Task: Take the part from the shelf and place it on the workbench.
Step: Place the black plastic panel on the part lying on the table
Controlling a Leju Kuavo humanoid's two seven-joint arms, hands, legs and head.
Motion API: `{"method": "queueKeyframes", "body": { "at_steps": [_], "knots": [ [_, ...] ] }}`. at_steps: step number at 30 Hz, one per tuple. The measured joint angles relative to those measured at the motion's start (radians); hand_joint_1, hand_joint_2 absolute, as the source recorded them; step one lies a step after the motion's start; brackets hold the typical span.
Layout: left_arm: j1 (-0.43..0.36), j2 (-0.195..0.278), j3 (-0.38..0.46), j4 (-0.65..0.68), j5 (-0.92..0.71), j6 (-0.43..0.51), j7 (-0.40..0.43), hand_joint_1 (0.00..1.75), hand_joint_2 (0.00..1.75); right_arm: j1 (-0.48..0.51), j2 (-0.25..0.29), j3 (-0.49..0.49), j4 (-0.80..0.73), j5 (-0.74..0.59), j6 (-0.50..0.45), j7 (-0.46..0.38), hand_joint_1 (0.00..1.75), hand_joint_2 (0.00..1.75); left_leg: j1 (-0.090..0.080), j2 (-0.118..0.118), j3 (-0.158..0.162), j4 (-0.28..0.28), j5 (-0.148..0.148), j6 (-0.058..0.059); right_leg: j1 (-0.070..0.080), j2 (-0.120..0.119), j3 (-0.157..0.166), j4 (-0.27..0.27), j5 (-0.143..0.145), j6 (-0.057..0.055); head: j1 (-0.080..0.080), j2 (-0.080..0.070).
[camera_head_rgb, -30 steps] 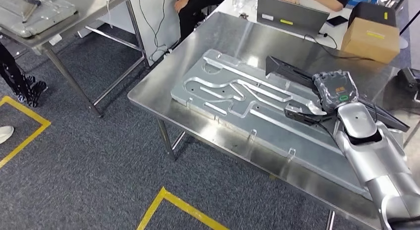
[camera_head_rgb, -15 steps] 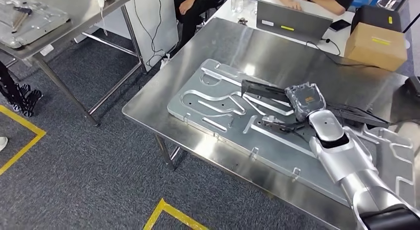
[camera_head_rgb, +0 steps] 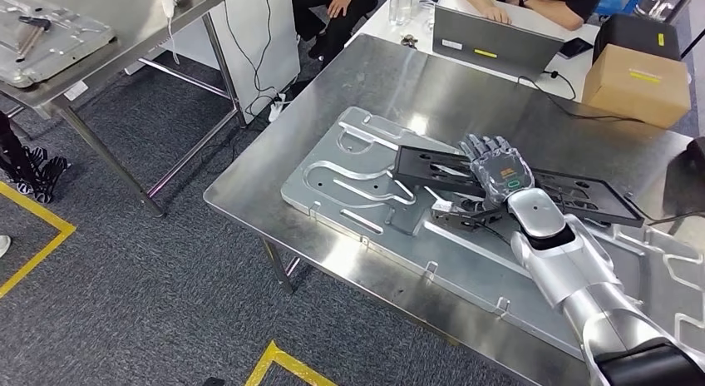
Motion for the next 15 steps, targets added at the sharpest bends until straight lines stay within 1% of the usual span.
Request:
{"method": "queueKeyframes", "body": {
  "at_steps": [2,5,8,12,14,15],
  "knots": [
    [-0.001,-0.001,0.002,0.0,0.003,0.0,0.0,0.0,0.0,-0.002,0.001,0.004,-0.006,-0.01,0.007,-0.002,0.0,0.0,0.0,0.002,0.002,-0.001,-0.001,0.001,-0.001,0.002,0.0,0.0,0.0,0.005,0.0,0.0],
    [-0.002,-0.003,0.004,0.0,0.003,0.0,0.0,0.0,0.0,-0.002,0.002,0.009,-0.021,-0.022,0.012,-0.005,0.0,0.0,0.002,0.002,0.005,-0.006,0.001,-0.003,0.001,0.004,0.0,0.001,-0.001,0.002,0.0,0.0],
    [-0.001,-0.002,0.006,0.0,0.003,0.0,0.001,0.0,0.0,0.0,0.002,0.012,-0.044,-0.039,0.015,-0.008,0.0,0.0,0.001,0.002,0.007,-0.006,0.001,-0.003,-0.001,0.004,0.0,0.002,-0.002,-0.001,0.0,0.0],
    [0.001,0.0,0.011,0.0,0.0,0.0,0.004,0.0,0.0,0.006,0.002,0.018,-0.1,-0.064,0.018,-0.012,0.0,0.0,0.0,0.002,0.006,-0.004,-0.001,-0.002,-0.002,0.004,0.0,0.003,-0.002,0.0,0.0,0.0],
    [0.004,0.0,0.014,0.0,-0.002,0.0,0.005,0.0,0.0,0.01,0.001,0.02,-0.137,-0.077,0.018,-0.016,0.0,0.0,-0.001,0.002,0.008,-0.007,0.003,0.001,-0.002,0.004,0.002,0.0,0.002,0.003,-0.001,0.0],
    [0.006,0.0,0.016,0.0,-0.003,0.0,0.006,0.0,0.0,0.013,-0.002,0.02,-0.161,-0.085,0.018,-0.017,0.0,0.0,0.003,0.004,0.012,-0.015,0.009,0.003,-0.002,0.004,0.003,-0.001,0.0,0.005,-0.001,0.0]
  ]
}}
